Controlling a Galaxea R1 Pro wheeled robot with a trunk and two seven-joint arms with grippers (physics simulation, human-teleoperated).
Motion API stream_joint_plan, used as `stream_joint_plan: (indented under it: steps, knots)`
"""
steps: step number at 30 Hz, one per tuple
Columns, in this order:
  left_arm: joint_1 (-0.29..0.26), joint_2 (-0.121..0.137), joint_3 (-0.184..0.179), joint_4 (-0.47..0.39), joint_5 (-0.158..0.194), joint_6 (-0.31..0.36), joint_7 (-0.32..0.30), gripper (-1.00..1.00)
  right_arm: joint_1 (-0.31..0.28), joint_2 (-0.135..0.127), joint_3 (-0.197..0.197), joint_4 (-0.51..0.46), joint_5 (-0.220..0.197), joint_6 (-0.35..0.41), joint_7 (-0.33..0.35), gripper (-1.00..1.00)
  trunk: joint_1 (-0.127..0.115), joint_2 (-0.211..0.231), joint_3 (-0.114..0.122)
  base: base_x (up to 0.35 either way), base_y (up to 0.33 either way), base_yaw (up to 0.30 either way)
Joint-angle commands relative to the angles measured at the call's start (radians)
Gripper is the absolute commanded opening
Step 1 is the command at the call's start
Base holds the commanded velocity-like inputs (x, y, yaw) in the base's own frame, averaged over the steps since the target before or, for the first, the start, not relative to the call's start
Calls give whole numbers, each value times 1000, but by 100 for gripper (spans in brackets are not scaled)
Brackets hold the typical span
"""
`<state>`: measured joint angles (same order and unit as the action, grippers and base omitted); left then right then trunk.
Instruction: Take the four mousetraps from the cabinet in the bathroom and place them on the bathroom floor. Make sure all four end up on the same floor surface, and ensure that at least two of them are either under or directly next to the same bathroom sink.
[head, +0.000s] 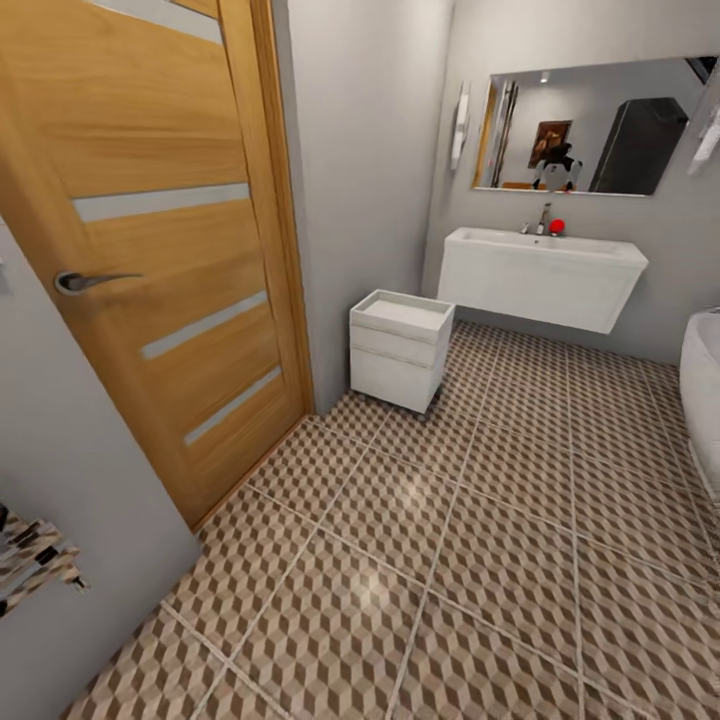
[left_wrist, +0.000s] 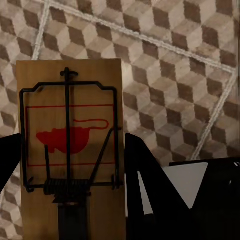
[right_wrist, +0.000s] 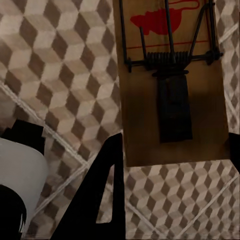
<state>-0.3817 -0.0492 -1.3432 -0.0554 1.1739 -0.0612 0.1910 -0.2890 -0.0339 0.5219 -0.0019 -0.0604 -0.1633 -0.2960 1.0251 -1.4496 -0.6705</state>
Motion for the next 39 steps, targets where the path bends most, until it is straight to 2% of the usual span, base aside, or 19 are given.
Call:
stream_joint_plan:
  steps: [1,5,7,39]
  knots:
    - [0,0,-9,-1,6,-2,5,-100,0,-1,7,0,-31,-4,3,-100,0,0,-2,0,0,-230]
    - [0,0,-9,-2,6,-2,5,-100,0,-5,7,-1,-67,-4,46,-100,0,0,-6,0,0,-232]
    - [0,0,-9,-1,6,-2,5,-100,0,-5,7,-1,-72,-4,61,-100,0,0,-8,0,0,-232]
    - [0,0,-9,-1,6,-2,5,-100,0,-5,7,-5,-78,-5,69,-100,0,0,-38,7,0,-239]
